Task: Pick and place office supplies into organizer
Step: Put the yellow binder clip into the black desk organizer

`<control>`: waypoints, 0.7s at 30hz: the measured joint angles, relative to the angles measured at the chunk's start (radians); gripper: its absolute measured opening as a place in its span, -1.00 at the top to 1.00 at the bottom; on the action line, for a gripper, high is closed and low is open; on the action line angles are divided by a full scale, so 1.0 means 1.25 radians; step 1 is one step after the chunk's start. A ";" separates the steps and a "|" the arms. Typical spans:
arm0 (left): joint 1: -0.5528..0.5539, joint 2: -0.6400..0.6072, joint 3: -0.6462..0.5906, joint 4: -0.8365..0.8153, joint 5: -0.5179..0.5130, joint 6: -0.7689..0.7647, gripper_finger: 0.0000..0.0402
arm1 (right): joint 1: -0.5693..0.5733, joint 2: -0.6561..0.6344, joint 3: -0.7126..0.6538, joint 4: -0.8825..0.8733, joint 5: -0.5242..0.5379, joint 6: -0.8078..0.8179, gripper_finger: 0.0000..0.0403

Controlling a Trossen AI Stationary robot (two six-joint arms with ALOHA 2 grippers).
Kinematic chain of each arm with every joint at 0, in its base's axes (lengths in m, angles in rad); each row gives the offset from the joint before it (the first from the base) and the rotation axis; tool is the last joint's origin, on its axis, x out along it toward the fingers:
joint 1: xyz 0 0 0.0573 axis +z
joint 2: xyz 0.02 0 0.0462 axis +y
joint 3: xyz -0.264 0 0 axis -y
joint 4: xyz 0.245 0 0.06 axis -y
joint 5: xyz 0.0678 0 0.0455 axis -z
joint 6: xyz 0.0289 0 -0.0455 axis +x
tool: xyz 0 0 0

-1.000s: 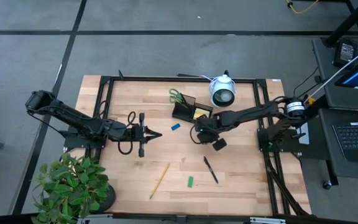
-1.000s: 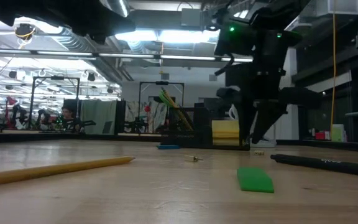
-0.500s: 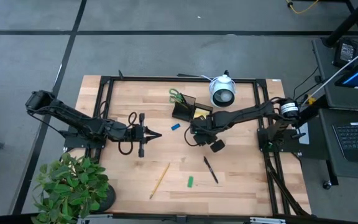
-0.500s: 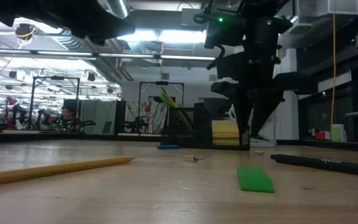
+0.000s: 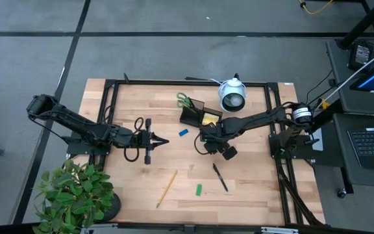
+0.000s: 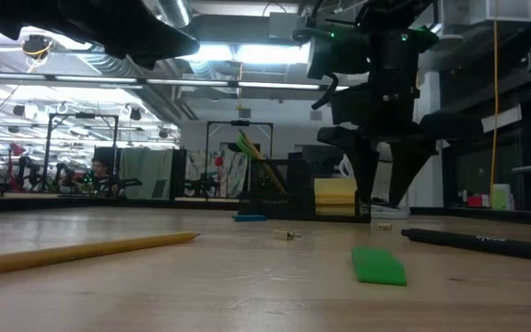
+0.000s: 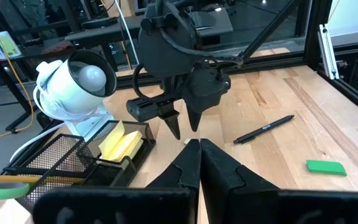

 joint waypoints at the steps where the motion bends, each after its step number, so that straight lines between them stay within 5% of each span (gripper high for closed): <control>1: 0.000 0.000 0.000 0.000 0.000 -0.001 0.98 | -0.002 0.000 0.000 0.000 0.000 0.000 0.12; 18: 0.000 0.000 0.000 -0.001 0.000 -0.003 0.98 | -0.002 0.001 -0.036 0.046 -0.006 0.000 0.18; 21: 0.000 0.000 0.000 -0.002 0.000 -0.003 0.99 | 0.002 0.002 -0.059 0.047 0.048 -0.003 0.18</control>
